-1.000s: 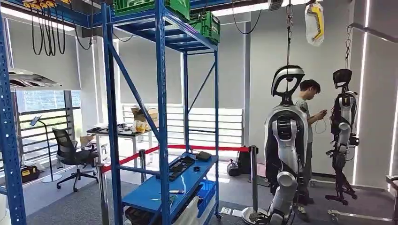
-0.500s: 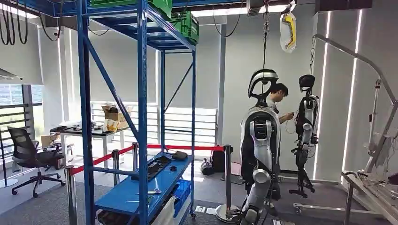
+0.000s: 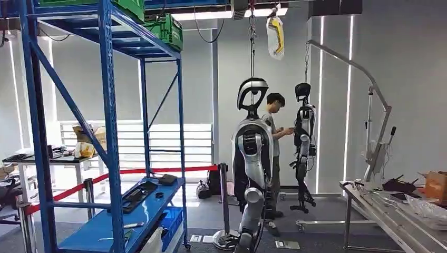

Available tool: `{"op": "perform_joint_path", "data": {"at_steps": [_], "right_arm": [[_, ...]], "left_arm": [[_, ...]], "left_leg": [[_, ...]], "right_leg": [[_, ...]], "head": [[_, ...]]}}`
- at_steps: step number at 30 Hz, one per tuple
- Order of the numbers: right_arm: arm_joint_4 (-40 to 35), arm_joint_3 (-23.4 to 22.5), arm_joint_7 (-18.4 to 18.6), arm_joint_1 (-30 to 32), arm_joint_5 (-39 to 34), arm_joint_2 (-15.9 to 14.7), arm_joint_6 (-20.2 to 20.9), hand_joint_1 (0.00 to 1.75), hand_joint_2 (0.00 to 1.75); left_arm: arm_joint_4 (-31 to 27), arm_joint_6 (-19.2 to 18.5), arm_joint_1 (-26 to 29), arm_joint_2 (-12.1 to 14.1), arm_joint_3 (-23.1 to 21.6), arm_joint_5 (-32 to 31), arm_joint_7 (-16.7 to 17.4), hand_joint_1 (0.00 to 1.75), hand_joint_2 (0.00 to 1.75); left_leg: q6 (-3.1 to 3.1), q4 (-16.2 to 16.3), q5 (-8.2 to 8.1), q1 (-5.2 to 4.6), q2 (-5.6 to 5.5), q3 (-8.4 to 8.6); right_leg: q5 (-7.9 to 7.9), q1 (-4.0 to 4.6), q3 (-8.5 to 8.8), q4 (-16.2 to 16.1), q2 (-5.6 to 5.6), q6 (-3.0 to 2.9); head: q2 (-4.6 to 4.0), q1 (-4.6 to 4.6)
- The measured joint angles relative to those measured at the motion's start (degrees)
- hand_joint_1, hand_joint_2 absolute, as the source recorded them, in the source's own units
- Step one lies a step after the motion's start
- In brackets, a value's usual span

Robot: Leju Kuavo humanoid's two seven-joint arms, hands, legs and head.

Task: Take the parts from the cabinet and place them on the table.

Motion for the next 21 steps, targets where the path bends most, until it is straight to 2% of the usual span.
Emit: {"op": "perform_joint_path", "data": {"at_steps": [1, 2, 3, 4, 6, 7, 8, 9, 10, 12, 13, 14, 15, 16, 17, 18, 19, 21], "right_arm": [[0.00, 0.00, -0.02, 0.01, 0.07, 0.00, -0.04, 1.75, 1.75], [0.00, -0.02, -0.04, -0.06, 0.09, 0.02, -0.09, 1.75, 1.75], [-0.02, -0.02, -0.07, -0.12, 0.09, 0.02, -0.11, 1.75, 1.75], [-0.02, -0.04, -0.04, -0.30, 0.11, 0.02, -0.20, 1.75, 1.75], [0.00, -0.22, -0.11, -0.09, 0.11, -0.04, -0.28, 1.75, 1.75], [0.00, -0.39, -0.09, 0.11, 0.11, -0.04, -0.28, 1.75, 1.75], [0.00, -0.46, -0.09, 0.20, 0.11, -0.13, -0.28, 1.75, 1.75], [0.00, -0.46, -0.11, 0.21, 0.11, 0.04, -0.26, 1.75, 1.75], [0.00, -0.46, -0.13, 0.04, 0.11, 0.04, -0.26, 1.75, 1.75], [0.00, -0.48, -0.17, -0.12, 0.11, 0.04, -0.28, 1.75, 1.75], [0.00, -0.48, -0.15, -0.04, 0.11, 0.04, -0.28, 1.75, 1.75], [0.00, -0.48, -0.15, 0.13, 0.11, 0.04, -0.28, 1.75, 1.75], [0.00, -0.50, -0.15, 0.24, 0.11, 0.04, -0.28, 1.75, 1.75], [0.00, -0.50, -0.17, 0.28, 0.11, 0.04, -0.28, 1.75, 1.75], [0.00, -0.50, -0.22, 0.24, 0.15, 0.07, -0.31, 1.75, 1.75], [0.00, -0.50, -0.33, 0.15, 0.28, 0.09, -0.37, 1.75, 1.75], [-0.02, -0.50, -0.39, -0.12, 0.31, 0.11, -0.42, 1.75, 1.75], [0.00, -0.50, -0.46, -0.08, 0.31, 0.11, -0.50, 1.75, 1.75]], "left_arm": [[0.00, 0.00, -0.02, 0.00, 0.00, -0.02, 0.02, 0.00, 0.00], [0.00, -0.04, -0.03, 0.00, -0.02, -0.11, 0.04, 0.00, 0.00], [0.00, -0.04, -0.02, 0.00, -0.04, -0.15, 0.07, 0.00, 0.00], [0.00, -0.04, -0.05, 0.00, -0.09, -0.20, 0.11, 0.00, 0.00], [0.00, -0.11, -0.07, 0.00, -0.09, -0.35, 0.28, 0.00, 0.00], [0.00, -0.15, -0.07, -0.02, -0.09, -0.44, 0.37, 0.00, 0.00], [0.00, -0.15, -0.10, -0.18, -0.09, -0.52, 0.33, 0.00, 0.00], [-0.02, -0.15, -0.17, -0.17, -0.13, -0.55, 0.33, 0.00, 0.00], [-0.02, -0.15, -0.15, -0.15, -0.13, -0.57, 0.33, 0.00, 0.00], [-0.02, -0.15, -0.09, -0.15, -0.13, -0.61, 0.33, 0.00, 0.00], [-0.02, -0.15, -0.10, -0.13, -0.13, -0.63, 0.33, 0.00, 0.00], [-0.02, -0.15, -0.10, -0.13, -0.13, -0.68, 0.33, 0.00, 0.00], [-0.02, -0.15, -0.10, -0.13, -0.13, -0.72, 0.31, 0.00, 0.00], [-0.02, -0.15, -0.11, -0.13, -0.17, -0.74, 0.24, 0.00, 0.00], [-0.02, -0.15, -0.14, -0.15, -0.22, -0.81, 0.24, 0.00, 0.00], [-0.02, -0.15, -0.14, -0.13, -0.31, -0.87, 0.24, 0.00, 0.00], [-0.02, -0.15, -0.13, -0.13, -0.33, -0.87, 0.26, 0.00, 0.00], [-0.04, -0.15, -0.24, -0.11, -0.35, -0.90, 0.26, 0.00, 0.00]], "left_leg": [[0.19, -5.14, 3.10, 0.03, -0.38, 2.13], [0.33, -10.24, 5.75, 0.11, -1.49, 4.18], [0.50, -12.57, 6.00, 0.16, -4.01, 5.14], [0.49, -14.11, 5.67, 0.28, -4.10, 5.53], [0.69, -13.81, 5.72, -0.20, -3.41, 5.36], [1.08, -14.01, 5.87, -0.22, -3.02, 5.45], [1.66, -14.72, 6.25, 0.27, -2.31, 5.70], [1.88, -15.01, 6.36, 0.11, -1.86, 5.93], [2.22, -15.10, 6.39, 0.02, -1.21, 5.96], [2.32, -15.09, 6.31, -0.17, 0.19, 5.97], [2.35, -15.08, 6.26, -0.18, 0.83, 5.95], [2.34, -15.07, 6.18, -0.16, 1.36, 6.00], [2.27, -15.06, 6.06, -0.13, 1.93, 6.08], [2.10, -15.05, 5.94, -0.09, 2.38, 6.23], [1.84, -15.04, 5.76, -0.07, 2.91, 6.47], [1.51, -15.03, 5.56, -0.19, 3.30, 6.68], [1.02, -14.72, 5.24, -0.67, 3.75, 6.59], [0.71, -15.02, 5.16, -0.80, 4.65, 6.88]], "right_leg": [[-0.03, -0.01, 0.18, 0.00, 0.71, 0.04], [-0.07, -0.03, 0.29, 0.02, 1.34, 0.10], [-0.13, 0.05, 0.15, 0.09, 1.76, 0.23], [-0.13, 0.26, -0.21, 0.39, 2.34, 0.42], [0.26, -0.08, -0.57, 0.10, 3.05, 1.05], [0.36, -0.21, -0.58, 0.00, 3.45, 1.42], [-0.06, -0.37, -0.68, 0.34, 3.03, 1.58], [-1.03, -0.08, -1.17, 1.64, 0.58, 1.78], [-2.93, -0.18, -2.75, 4.75, -0.68, 1.97], [-6.82, -0.53, -7.20, 13.87, -1.47, 2.25], [-7.39, -0.69, -8.77, 16.80, -1.57, 2.38], [-6.74, -0.83, -8.94, 16.97, -1.72, 2.53], [-4.93, -0.99, -7.86, 14.63, -1.91, 2.66], [-2.63, -1.13, -5.83, 10.53, -2.25, 2.69], [-0.23, -1.16, -3.14, 5.37, -3.22, 2.67], [0.77, -1.05, -1.13, 1.38, -5.84, 2.63], [0.03, -0.15, -0.53, -0.15, -6.27, 2.65], [-0.06, -0.30, -0.82, 0.18, -5.41, 2.39]], "head": [[0.02, 0.00], [0.02, 0.04], [0.00, 0.00], [-0.07, -0.02], [0.04, -0.07], [-0.02, -0.09], [0.02, -0.04], [0.05, 0.02], [0.02, -0.07], [0.02, -0.09], [0.02, -0.09], [0.02, -0.13], [0.00, -0.20], [0.02, -0.24], [0.02, -0.24], [0.02, -0.26], [-0.04, -0.21], [0.07, -0.11]]}}
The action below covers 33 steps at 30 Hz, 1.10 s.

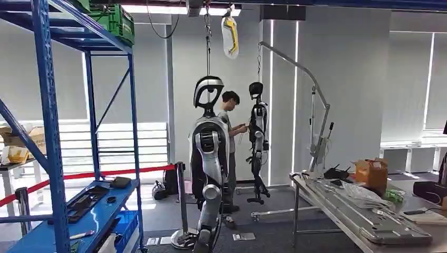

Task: Take the parts from the cabinet and place them on the table.

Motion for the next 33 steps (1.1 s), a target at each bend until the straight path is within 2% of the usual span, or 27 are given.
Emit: {"op": "perform_joint_path", "data": {"at_steps": [1, 2, 3, 4, 6, 7, 8, 9, 11, 12, 13, 15, 17, 18, 19, 20, 22, 23, 24, 25, 26, 27, 28, 29, 30, 32, 33], "right_arm": [[0.00, -0.04, 0.00, 0.21, 0.02, -0.02, -0.02, 1.75, 1.75], [0.00, -0.07, 0.02, 0.34, 0.04, -0.02, -0.02, 1.75, 1.75], [0.00, -0.07, 0.00, 0.45, 0.09, 0.02, -0.02, 1.75, 1.75], [0.00, -0.07, 0.00, 0.32, 0.15, 0.00, -0.02, 1.75, 1.75], [0.00, -0.09, 0.00, 0.05, 0.24, -0.02, -0.04, 1.75, 1.75], [-0.02, -0.11, 0.00, 0.03, 0.31, 0.00, -0.04, 1.75, 1.75], [0.00, -0.11, 0.00, 0.15, 0.31, 0.00, -0.04, 1.75, 1.75], [0.00, -0.13, 0.00, 0.27, 0.31, 0.00, -0.04, 1.75, 1.75], [0.00, -0.37, 0.00, 0.28, 0.33, 0.04, -0.04, 1.75, 1.75], [0.00, -0.44, 0.00, 0.26, 0.33, 0.09, -0.04, 1.75, 1.75], [0.00, -0.48, -0.02, 0.20, 0.33, 0.09, -0.02, 1.75, 1.75], [0.00, -0.57, -0.09, 0.12, 0.50, 0.09, 0.00, 1.75, 1.75], [0.00, -0.61, -0.11, 0.48, 0.61, 0.09, 0.02, 1.75, 1.75], [0.00, -0.66, -0.15, 0.58, 0.68, 0.11, 0.02, 1.75, 1.75], [0.00, -0.68, -0.15, 0.52, 0.74, 0.20, 0.02, 1.75, 1.75], [0.00, -0.72, -0.18, 0.28, 0.76, 0.20, 0.02, 1.75, 1.75], [0.00, -0.90, -0.11, -0.05, 0.76, 0.04, 0.02, 1.75, 1.75], [0.00, -0.90, -0.09, -0.02, 0.77, 0.00, 0.02, 1.75, 1.75], [0.00, -0.92, -0.09, 0.12, 0.83, -0.09, 0.00, 1.75, 1.75], [0.00, -0.92, -0.13, 0.18, 0.98, -0.15, 0.00, 1.75, 1.75], [-0.02, -0.92, -0.13, 0.17, 1.00, -0.31, 0.00, 1.75, 1.75], [-0.02, -0.92, -0.13, 0.13, 1.01, -0.35, 0.02, 1.75, 1.75], [0.00, -0.92, -0.11, 0.07, 1.01, -0.42, 0.04, 1.75, 1.75], [-0.02, -0.94, -0.04, -0.10, 1.03, -0.44, 0.04, 1.75, 1.75], [0.00, -0.94, 0.02, -0.07, 1.14, -0.44, 0.09, 1.75, 1.75], [0.00, -0.94, 0.46, 0.46, 1.62, -0.57, 0.33, 1.75, 1.75], [0.00, -0.92, 0.61, 0.67, 1.83, -0.57, 0.44, 1.75, 1.75]], "left_arm": [[0.02, 0.00, -0.09, -0.02, -0.02, -0.02, 0.00, 0.00, 0.00], [0.02, 0.00, -0.20, -0.02, -0.06, -0.07, -0.02, 0.00, 0.00], [0.02, 0.00, -0.30, 0.00, -0.07, -0.11, 0.00, 0.00, 0.00], [0.02, -0.02, -0.28, -0.04, -0.07, -0.13, -0.02, 0.00, 0.00], [0.04, -0.09, -0.11, -0.04, -0.07, -0.18, 0.04, 0.00, 0.00], [0.04, -0.09, -0.07, -0.02, -0.07, -0.24, 0.07, 0.00, 0.00], [0.04, -0.09, 0.01, 0.00, -0.07, -0.24, 0.11, 0.00, 0.00], [0.04, -0.09, 0.02, 0.00, -0.07, -0.24, 0.11, 0.00, 0.00], [0.02, -0.09, -0.01, 0.00, -0.07, -0.26, 0.09, 0.00, 0.00], [0.02, -0.09, -0.05, 0.00, -0.07, -0.26, 0.07, 0.00, 0.00], [0.02, -0.09, -0.09, 0.02, -0.09, -0.24, 0.05, 0.00, 0.00], [0.02, -0.18, -0.12, 0.02, -0.09, -0.35, 0.09, 0.00, 0.00], [0.02, -0.20, -0.18, 0.02, -0.09, -0.50, 0.15, 0.00, 0.00], [0.02, -0.20, -0.29, -0.04, -0.11, -0.57, 0.13, 0.00, 0.00], [0.02, -0.20, -0.35, -0.02, -0.13, -0.61, 0.13, 0.00, 0.00], [0.00, -0.20, -0.34, 0.02, -0.13, -0.68, 0.17, 0.00, 0.00], [0.00, -0.20, -0.29, 0.04, -0.13, -0.74, 0.42, 0.00, 0.00], [0.00, -0.22, -0.31, 0.04, -0.13, -0.77, 0.52, 0.00, 0.00], [0.00, -0.37, -0.31, 0.04, -0.13, -0.77, 0.55, 0.00, 0.00], [0.00, -0.39, -0.33, 0.04, -0.13, -0.77, 0.57, 0.00, 0.00], [0.02, -0.46, -0.35, 0.02, -0.15, -0.77, 0.57, 0.00, 0.00], [0.02, -0.48, -0.38, 0.00, -0.17, -0.77, 0.59, 0.00, 0.00], [0.02, -0.50, -0.38, 0.02, -0.17, -0.77, 0.59, 0.00, 0.00], [0.02, -0.48, -0.38, 0.02, -0.17, -0.77, 0.57, 0.00, 0.00], [0.00, -0.44, -0.37, 0.02, -0.17, -0.77, 0.61, 0.00, 0.00], [0.02, -0.42, -0.38, 0.00, -0.20, -0.81, 0.63, 0.00, 0.00], [0.02, -0.46, -0.45, 0.00, -0.26, -0.83, 0.63, 0.00, 0.00]], "left_leg": [[-0.31, -0.20, 0.01, 0.15, 0.50, 0.21], [-0.81, -0.14, -0.25, 0.42, 0.60, 0.50], [-1.06, 0.93, -1.30, 0.70, -1.31, 0.28], [-1.02, 4.06, -3.35, 0.71, -2.92, -1.06], [-1.05, 13.69, -7.66, 0.70, -4.15, -5.55], [-1.05, 17.38, -8.58, 0.68, -4.38, -7.45], [-0.99, 18.59, -8.18, 0.67, -4.50, -8.35], [-0.87, 16.90, -6.42, 0.67, -4.58, -7.80], [-0.64, 7.38, -0.90, 0.81, -5.05, -3.86], [-0.56, 2.56, 1.37, 0.94, -6.43, -1.85], [-0.51, 1.56, 0.41, 1.02, -8.96, -1.42], [-0.39, 0.96, 0.61, 0.80, -8.53, -1.46], [0.38, 0.76, 0.82, 0.66, -7.74, -1.35], [0.93, 0.21, 1.17, 0.99, -7.04, -1.14], [1.15, 0.00, 1.26, 0.94, -6.71, -1.09], [1.48, -0.02, 1.26, 0.81, -6.04, -1.13], [1.62, 0.00, 1.16, 0.65, -4.60, -1.16], [1.65, 0.02, 1.12, 0.64, -4.03, -1.16], [1.67, 0.02, 1.06, 0.65, -3.47, -1.09], [1.64, 0.04, 0.97, 0.65, -2.98, -1.04], [1.54, 0.04, 0.87, 0.66, -2.50, -0.92], [1.32, 0.05, 0.72, 0.66, -2.02, -0.72], [1.07, 0.03, 0.57, 0.53, -1.68, -0.56], [0.73, 0.26, 0.35, 0.05, -1.31, -0.67], [0.61, 0.15, 0.33, 0.04, -0.86, -0.57], [0.14, -0.16, 0.26, 0.09, -0.05, -0.18], [-0.38, 0.08, -0.22, 0.10, 0.20, -0.07]], "right_leg": [[-0.03, 0.22, -0.06, -0.01, 0.41, -0.27], [0.16, 0.11, 0.20, -0.36, 0.86, -0.84], [0.28, -0.20, 0.47, -0.58, 1.33, -1.17], [0.27, -0.23, 0.50, -0.57, 1.73, -1.73], [0.20, -0.13, 0.58, -0.57, 2.88, -2.09], [0.20, -0.06, 0.60, -0.55, 3.53, -2.09], [0.20, -0.03, 0.69, -0.54, 4.16, -2.09], [0.17, -0.03, 0.86, -0.53, 4.78, -2.11], [0.08, -0.08, 1.23, -0.51, 6.13, -2.05], [-0.03, -0.11, 1.34, -0.46, 6.66, -1.87], [-0.07, 0.11, 1.10, -0.33, 7.01, -1.59], [0.16, -0.18, 0.58, -0.22, 7.87, -1.06], [0.45, -0.36, 0.52, -0.55, 8.76, -0.24], [-0.18, -0.46, 0.36, 0.06, 7.33, -0.14], [-1.43, -0.18, -0.48, 1.72, 5.25, -0.05], [-3.44, -0.26, -2.21, 5.25, 4.38, 0.06], [-7.23, -0.41, -6.64, 14.41, 3.80, 0.22], [-7.65, -0.43, -7.94, 17.00, 3.68, 0.30], [-6.86, -0.45, -7.80, 16.76, 3.57, 0.39], [-5.12, -0.45, -6.64, 14.32, 3.42, 0.41], [-2.60, -0.44, -4.28, 9.61, 3.11, 0.34], [-0.05, -0.40, -1.23, 3.75, 2.06, 0.26], [0.30, -0.15, 0.53, 0.09, -0.41, 0.13], [-0.09, 0.67, 0.86, -0.77, -0.91, 0.00], [-0.06, 0.51, 0.70, -0.53, -0.51, -0.11], [-0.14, 0.77, 0.60, -0.55, 0.37, -0.45], [0.21, 0.20, 1.12, -1.12, 0.86, -0.98]], "head": [[-0.07, 0.04], [-0.07, -0.02], [0.02, 0.02], [-0.07, 0.04], [-0.05, 0.11], [-0.05, 0.11], [-0.05, 0.13], [-0.05, 0.09], [-0.02, 0.15], [-0.05, 0.17], [-0.11, 0.15], [0.02, 0.20], [-0.07, 0.09], [0.00, 0.13], [-0.05, 0.18], [-0.09, 0.15], [-0.05, 0.11], [-0.05, 0.07], [-0.07, 0.04], [-0.05, 0.00], [-0.05, -0.02], [-0.05, -0.04], [-0.05, -0.07], [-0.09, 0.00], [-0.07, 0.02], [-0.07, 0.11], [-0.05, 0.07]]}}
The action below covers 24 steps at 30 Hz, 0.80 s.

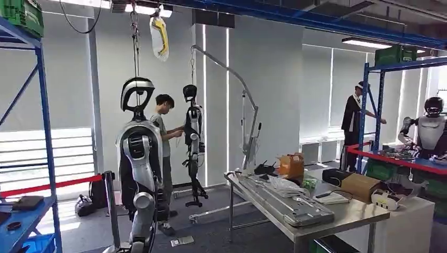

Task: Take the parts from the cabinet and place them on the table.

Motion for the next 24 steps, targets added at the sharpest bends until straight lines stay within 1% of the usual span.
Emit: {"op": "perform_joint_path", "data": {"at_steps": [1, 2, 3, 4, 5, 6, 7, 8, 9, 10, 11, 12, 13, 14, 15, 16, 17, 18, 19, 20, 21, 22, 23, 24], "right_arm": [[0.00, 0.02, 0.02, 0.15, 0.30, 0.00, -0.23, 1.75, 1.75], [0.00, 0.02, 0.00, 0.00, 0.48, -0.02, -0.44, 1.75, 1.75], [0.00, 0.02, -0.02, -0.28, 0.88, -0.20, -0.66, 1.75, 1.75], [-0.02, 0.02, -0.28, -0.63, 1.55, -0.78, -1.44, 1.75, 1.75], [-0.02, 0.04, -0.66, -0.95, 2.04, -1.07, -2.08, 1.75, 1.75], [-0.04, 0.07, -1.07, -1.29, 2.73, -1.93, -2.99, 1.75, 1.75], [-0.07, 0.07, -1.27, -1.68, 3.23, -2.57, -3.53, 1.75, 1.75], [-0.11, 0.07, -1.51, -2.33, 3.81, -3.59, -3.96, 1.75, 1.75], [-0.26, 0.09, -1.84, -3.38, 4.73, -5.12, -4.13, 1.75, 1.75], [-0.39, 0.15, -2.27, -4.86, 5.93, -6.56, -4.35, 1.75, 1.75], [-0.67, 0.20, -2.65, -6.64, 7.27, -8.61, -4.93, 1.75, 1.75], [-1.02, 0.41, -3.08, -8.52, 8.52, -10.06, -5.18, 1.75, 1.75], [-1.40, 0.68, -3.23, -10.20, 9.59, -12.03, -5.22, 1.75, 1.75], [-1.62, 1.01, -3.45, -11.71, 10.47, -13.14, -4.96, 1.75, 1.75], [-1.75, 1.18, -3.36, -13.10, 11.45, -15.19, -4.15, 1.75, 1.75], [-1.79, 1.55, -3.47, -14.41, 12.36, -16.20, -2.76, 1.75, 1.75], [-1.97, 2.03, -3.80, -15.71, 13.32, -17.07, -1.85, 1.75, 1.75], [-2.34, 2.73, -4.26, -17.37, 14.42, -18.18, -0.81, 1.75, 1.75], [-2.65, 3.19, -4.61, -18.97, 15.41, -18.76, -0.08, 1.75, 1.75], [-2.97, 3.91, -4.92, -20.69, 17.06, -19.86, 0.52, 1.75, 1.75], [-3.25, 4.80, -4.98, -22.22, 18.70, -20.73, 0.92, 1.75, 1.75], [-3.52, 5.61, -4.96, -23.71, 19.78, -21.46, 1.50, 1.75, 1.75], [-3.72, 6.30, -4.92, -25.22, 20.64, -22.34, 1.99, 1.75, 1.75], [-4.11, 7.04, -5.03, -26.58, 21.45, -23.08, 2.32, 1.75, 1.75]], "left_arm": [[0.00, -0.07, -0.04, 0.00, -0.07, -0.08, 0.13, 0.00, 0.00], [0.00, -0.07, 0.00, -0.02, -0.15, -0.20, 0.20, 0.00, 0.00], [0.02, -0.22, 0.06, -0.07, -0.31, -0.24, 0.30, 0.00, 0.00], [0.02, -0.24, 0.18, -0.07, -0.35, -0.30, 0.35, 0.00, 0.00], [0.02, -0.26, 0.29, -0.07, -0.35, -0.37, 0.35, 0.00, 0.00], [0.02, -0.35, 0.38, -0.07, -0.37, -0.44, 0.35, 0.00, 0.00], [0.02, -0.44, 0.41, -0.07, -0.37, -0.44, 0.35, 0.00, 0.00], [0.02, -0.61, 0.38, -0.07, -0.39, -0.44, 0.35, 0.00, 0.00], [0.02, -0.66, 0.34, -0.07, -0.46, -0.44, 0.35, 0.00, 0.00], [0.00, -0.68, 0.32, -0.07, -0.50, -0.44, 0.33, 0.00, 0.00], [0.02, -0.70, 0.33, -0.09, -0.52, -0.44, 0.31, 0.00, 0.00], [0.02, -0.72, 0.21, -0.20, -0.55, -0.42, 0.33, 0.00, 0.00], [0.02, -0.72, 0.27, -0.20, -0.55, -0.37, 0.31, 0.00, 0.00], [0.02, -0.74, 0.26, -0.22, -0.55, -0.33, 0.31, 0.00, 0.00], [0.02, -0.74, 0.24, -0.26, -0.52, -0.31, 0.28, 0.00, 0.00], [0.00, -0.74, 0.07, -0.35, -0.52, -0.28, 0.16, 0.00, 0.00], [0.00, -0.74, 0.03, -0.35, -0.52, -0.24, 0.11, 0.00, 0.00], [0.00, -0.74, 0.04, -0.39, -0.52, -0.15, 0.09, 0.00, 0.00], [0.00, -0.74, 0.03, -0.46, -0.52, -0.13, 0.11, 0.00, 0.00], [0.00, -0.76, 0.00, -0.57, -0.52, -0.09, 0.11, 0.00, 0.00], [0.02, -0.85, -0.05, -0.61, -0.52, -0.09, 0.09, 0.00, 0.00], [0.02, -0.92, -0.06, -0.72, -0.52, -0.09, 0.11, 0.00, 0.00], [0.02, -0.92, -0.07, -0.85, -0.52, -0.09, 0.11, 0.00, 0.00], [0.02, -0.92, -0.13, -0.94, -0.52, -0.09, 0.13, 0.00, 0.00]], "left_leg": [[-0.18, 1.01, -0.80, 0.39, -1.69, -0.13], [-0.20, 3.72, -2.51, 0.41, -3.32, -1.36], [-0.23, 8.50, -4.86, 0.47, -4.10, -3.57], [-0.26, 13.27, -6.76, 0.46, -4.39, -5.94], [-0.29, 16.81, -7.73, 0.45, -4.58, -7.77], [-0.30, 18.32, -7.57, 0.47, -4.63, -8.73], [-0.29, 17.21, -6.10, 0.52, -4.65, -8.42], [-0.25, 13.39, -3.30, 0.68, -4.73, -7.01], [-0.23, 8.37, -0.37, 0.87, -5.16, -5.00], [-0.26, 3.59, 1.98, 1.02, -6.57, -3.10], [-0.28, 1.97, 1.39, 1.04, -8.46, -2.62], [-0.02, 1.51, 1.27, 0.88, -8.23, -2.56], [0.20, 1.44, 1.38, 0.49, -7.85, -2.78], [0.66, 1.47, 1.44, 0.19, -7.52, -2.80], [1.15, 1.03, 1.72, 0.34, -7.10, -2.74], [1.63, 0.59, 2.02, 0.50, -6.54, -2.60], [1.89, 0.37, 2.16, 0.39, -6.41, -2.58], [2.10, 0.33, 2.18, 0.28, -5.77, -2.61], [2.16, 0.34, 2.15, 0.13, -5.29, -2.63], [2.24, 0.36, 2.10, 0.07, -4.74, -2.60], [2.31, 0.37, 2.04, 0.09, -4.22, -2.58], [2.35, 0.38, 1.98, 0.17, -3.89, -2.48], [2.30, 0.41, 1.86, 0.32, -3.54, -2.35], [2.13, 0.45, 1.74, 0.47, -3.24, -2.19]], "right_leg": [[0.05, -0.09, 0.11, -0.11, 0.44, -0.22], [0.03, -0.13, 0.09, -0.11, 0.79, -0.75], [0.03, -0.09, 0.11, -0.11, 1.33, -1.09], [0.04, -0.03, 0.10, -0.09, 1.95, -1.16], [0.04, 0.00, 0.09, -0.04, 2.56, -1.16], [0.03, 0.00, 0.13, -0.01, 3.13, -1.16], [0.02, -0.01, 0.25, 0.01, 3.66, -1.14], [-0.02, -0.05, 0.34, 0.10, 4.24, -1.08], [-0.09, -0.14, 0.35, 0.28, 4.82, -0.96], [-0.24, -0.40, 0.13, 0.56, 5.36, -0.67], [-0.34, -0.15, -0.41, 1.11, 5.99, -0.14], [-0.12, -0.45, -1.03, 1.27, 6.56, 0.17], [0.13, -0.74, -1.29, 1.12, 6.87, 0.58], [0.37, -1.06, -1.38, 0.87, 7.28, 1.00], [0.43, -1.11, -1.38, 0.76, 7.54, 1.28], [-0.24, -1.14, -1.63, 1.37, 5.92, 1.29], [-1.64, -0.86, -2.64, 3.30, 4.06, 1.28], [-3.65, -0.87, -4.39, 6.94, 3.45, 1.35], [-5.60, -0.94, -6.47, 11.40, 3.17, 1.41], [-7.13, -0.94, -8.59, 15.89, 3.08, 1.50], [-7.40, -0.96, -9.93, 18.52, 3.06, 1.60], [-6.35, -1.05, -9.92, 18.28, 2.97, 1.78], [-4.14, -1.12, -8.69, 15.54, 2.76, 1.89], [-1.47, -1.22, -6.67, 11.12, 2.35, 1.95]], "head": [[0.09, -0.02], [0.02, 0.09], [-0.04, 0.17], [0.02, 0.15], [0.00, 0.17], [0.00, 0.22], [0.00, 0.20], [0.00, 0.28], [0.00, 0.31], [0.00, 0.31], [-0.02, 0.33], [-0.07, 0.15], [0.11, 0.24], [0.00, 0.13], [-0.04, 0.20], [0.02, 0.11], [0.02, 0.20], [0.00, 0.15], [0.00, 0.04], [0.00, 0.09], [0.00, -0.05], [0.00, -0.04], [0.00, -0.07], [0.00, -0.07]]}}
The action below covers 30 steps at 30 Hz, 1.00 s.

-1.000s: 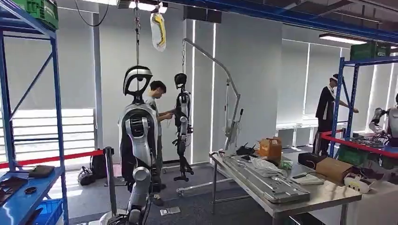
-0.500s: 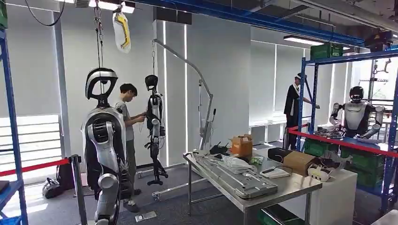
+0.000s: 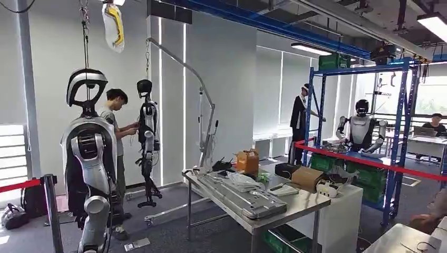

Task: Take the parts from the cabinet and place them on the table.

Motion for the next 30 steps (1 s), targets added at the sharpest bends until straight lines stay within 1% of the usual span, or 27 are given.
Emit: {"op": "perform_joint_path", "data": {"at_steps": [1, 2, 3, 4, 5, 6, 7, 8, 9, 10, 11, 12, 13, 19, 20, 21, 22, 23, 25, 26, 28, 30], "right_arm": [[-0.39, 0.61, -0.13, -1.44, 0.52, -0.61, 0.26, 1.75, 1.75], [-0.76, 1.20, -0.22, -2.86, 0.89, -1.18, 0.35, 1.75, 1.75], [-0.92, 1.70, -0.35, -4.42, 1.33, -1.42, 0.39, 1.75, 1.75], [-1.07, 2.14, -0.57, -5.36, 1.90, -1.70, 0.68, 1.75, 1.75], [-1.33, 2.81, -0.82, -5.69, 2.46, -2.03, 0.83, 1.75, 1.75], [-1.44, 3.30, -1.27, -5.78, 2.66, -2.14, 0.85, 1.75, 1.75], [-1.74, 3.71, -1.83, -6.03, 2.97, -2.34, 0.96, 1.75, 1.75], [-2.19, 4.20, -2.36, -6.46, 3.19, -2.36, 1.03, 1.75, 1.75], [-2.45, 4.72, -2.79, -7.25, 3.23, -2.20, 1.07, 1.75, 1.75], [-2.58, 5.15, -3.04, -7.71, 3.23, -1.96, 1.09, 1.75, 1.75], [-2.86, 5.53, -3.24, -7.75, 3.17, -1.77, 1.07, 1.75, 1.75], [-2.99, 5.72, -3.34, -7.76, 3.12, -1.70, 0.98, 1.75, 1.75], [-3.01, 5.90, -3.30, -7.80, 3.10, -1.61, 0.94, 1.75, 1.75], [-3.28, 7.30, -3.28, -7.63, 3.23, -0.85, 0.66, 1.75, 1.75], [-3.28, 7.38, -3.19, -7.64, 2.46, -0.65, 2.01, 1.75, 1.75], [-3.28, 7.38, -3.26, -7.66, 1.10, -0.50, 4.69, 1.75, 1.75], [-3.28, 7.38, -3.32, -7.65, 0.43, -0.33, 7.09, 1.75, 1.75], [-3.28, 7.39, -3.34, -7.51, 0.61, -0.17, 10.59, 1.75, 1.75], [-3.28, 8.31, -3.73, -6.81, 2.16, 0.16, 14.00, 1.75, 1.75], [-3.28, 9.04, -4.84, -6.45, 2.31, 0.33, 14.75, 1.75, 1.75], [-3.43, 10.22, -8.18, -5.71, 1.90, 0.53, 15.30, 1.75, 1.75], [-4.85, 11.63, -10.82, -4.63, 1.04, 0.68, 15.87, 1.75, 1.75]], "left_arm": [[0.00, 0.00, -0.10, -0.13, 0.00, 0.00, -0.02, 0.00, 0.00], [-0.02, 0.02, -0.16, -0.13, 0.00, -0.02, -0.02, 0.00, 0.00], [0.00, 0.02, -0.23, -0.15, 0.00, 0.00, -0.04, 0.00, 0.00], [-0.02, 0.02, -0.24, -0.17, 0.00, -0.02, -0.02, 0.00, 0.00], [0.00, 0.00, -0.20, -0.20, 0.00, 0.00, -0.04, 0.00, 0.00], [0.00, 0.02, -0.23, -0.20, 0.00, 0.00, -0.07, 0.00, 0.00], [0.00, 0.00, -0.26, -0.22, 0.00, 0.09, -0.15, 0.00, 0.00], [0.00, 0.00, -0.28, -0.22, 0.00, 0.11, -0.17, 0.00, 0.00], [0.00, 0.00, -0.22, -0.22, 0.00, 0.15, -0.20, 0.00, 0.00], [0.00, 0.00, -0.24, -0.22, 0.00, 0.20, -0.17, 0.00, 0.00], [0.00, 0.00, -0.33, -0.24, 0.00, 0.24, -0.17, 0.00, 0.00], [0.00, 0.00, -0.45, -0.26, 0.00, 0.24, -0.17, 0.00, 0.00], [0.00, 0.02, -0.46, -0.33, 0.00, 0.24, -0.17, 0.00, 0.00], [0.00, 0.02, -0.26, -0.37, 0.02, 0.22, -0.07, 0.00, 0.00], [0.00, 0.04, -0.26, -0.37, 0.02, 0.17, -0.02, 0.00, 0.00], [0.00, 0.07, -0.26, -0.37, 0.02, 0.07, -0.02, 0.00, 0.00], [0.00, 0.15, -0.26, -0.37, 0.02, 0.05, 0.00, 0.00, 0.00], [0.00, 0.15, -0.26, -0.37, 0.02, -0.13, 0.04, 0.00, 0.00], [0.00, 0.15, -0.26, -0.37, 0.02, -0.26, 0.15, 0.00, 0.00], [0.00, 0.20, -0.23, -0.37, 0.02, -0.20, 0.11, 0.00, 0.00], [0.00, 0.46, -0.13, -0.35, 0.31, 0.37, -0.24, 0.00, 0.00], [0.00, 0.83, 0.05, -0.35, 0.72, 0.68, -0.55, 0.00, 0.00]], "left_leg": [[-0.27, 0.06, -0.20, 0.08, 0.25, 0.17], [-0.58, 0.05, -0.39, -0.07, 0.59, 0.22], [-0.80, 0.37, -0.48, -0.42, 0.81, 0.08], [-1.01, 0.25, -0.42, -0.49, 1.10, -0.08], [-1.17, 0.15, -0.44, -0.45, 1.35, -0.02], [-1.41, 0.00, -0.42, -0.45, 1.54, 0.13], [-1.82, 0.22, -0.87, -0.28, 1.34, 0.12], [-2.01, 1.35, -1.63, -0.09, 0.16, -0.29], [-1.51, 2.73, -1.92, -0.28, -0.42, -1.24], [0.96, 0.95, 1.68, -0.37, -0.33, -1.16], [2.10, 0.97, -0.45, -0.33, -0.21, -0.51], [2.36, 0.42, -0.16, -0.29, -0.10, -0.27], [1.84, 0.29, -0.05, -0.18, -0.08, -0.27], [1.44, -0.08, 0.18, -0.17, -0.11, -0.17], [1.04, -0.16, 0.22, -0.17, -0.11, -0.15], [0.10, -0.32, 0.21, -0.09, -0.11, -0.05], [-1.00, -0.46, 0.18, 0.00, -0.11, 0.01], [-1.51, -0.50, 0.17, 0.04, -0.11, 0.02], [-1.52, -0.49, 0.16, 0.02, -0.13, -0.01], [-1.53, -0.49, 0.16, 0.01, -0.13, -0.01], [-1.53, -0.48, 0.15, -0.03, -0.12, -0.02], [-1.53, -0.46, 0.15, -0.11, -0.12, -0.01]], "right_leg": [[2.63, -0.12, 2.35, -5.09, -0.82, 0.11], [3.45, -0.11, 3.84, -8.78, -2.61, 0.33], [3.10, 0.77, 4.33, -9.84, -2.62, 0.30], [2.45, 0.71, 4.39, -10.09, -2.50, -0.18], [2.44, 0.77, 4.35, -10.14, -2.15, -0.23], [2.38, 0.79, 4.35, -10.13, -1.95, -0.50], [2.52, 0.58, 4.63, -10.35, -1.81, -0.91], [2.47, 0.50, 4.70, -10.37, -1.62, -1.23], [2.35, 0.79, 4.67, -10.16, -1.48, -1.26], [2.25, 0.91, 4.73, -10.07, -1.05, -1.36], [2.27, 1.18, 4.81, -10.27, -0.91, -1.38], [2.20, 1.32, 4.81, -10.16, -0.86, -1.49], [2.19, 1.38, 4.83, -10.16, -0.87, -1.50], [2.18, 1.38, 4.78, -10.15, -0.89, -1.54], [2.18, 1.38, 4.77, -10.15, -0.89, -1.54], [2.17, 1.39, 4.77, -10.14, -0.90, -1.55], [2.17, 1.39, 4.75, -10.14, -0.90, -1.55], [2.17, 1.39, 4.73, -10.13, -0.90, -1.55], [2.18, 1.37, 4.74, -10.12, -0.93, -1.55], [2.19, 1.37, 4.74, -10.12, -0.93, -1.56], [2.20, 1.34, 4.75, -10.12, -0.93, -1.54], [2.22, 1.21, 4.74, -10.12, -0.93, -1.51]], "head": [[0.00, 0.00], [0.00, 0.02], [-0.04, 0.07], [0.00, 0.13], [0.07, 0.22], [0.00, 0.18], [0.00, 0.15], [0.07, 0.29], [0.02, 0.28], [0.00, 0.46], [0.00, 0.26], [0.02, 0.37], [0.02, 0.42], [0.00, 0.35], [0.00, 0.33], [0.00, 0.33], [0.00, 0.31], [0.00, 0.28], [0.00, 0.28], [0.00, 0.28], [0.00, 0.26], [0.00, 0.26]]}}
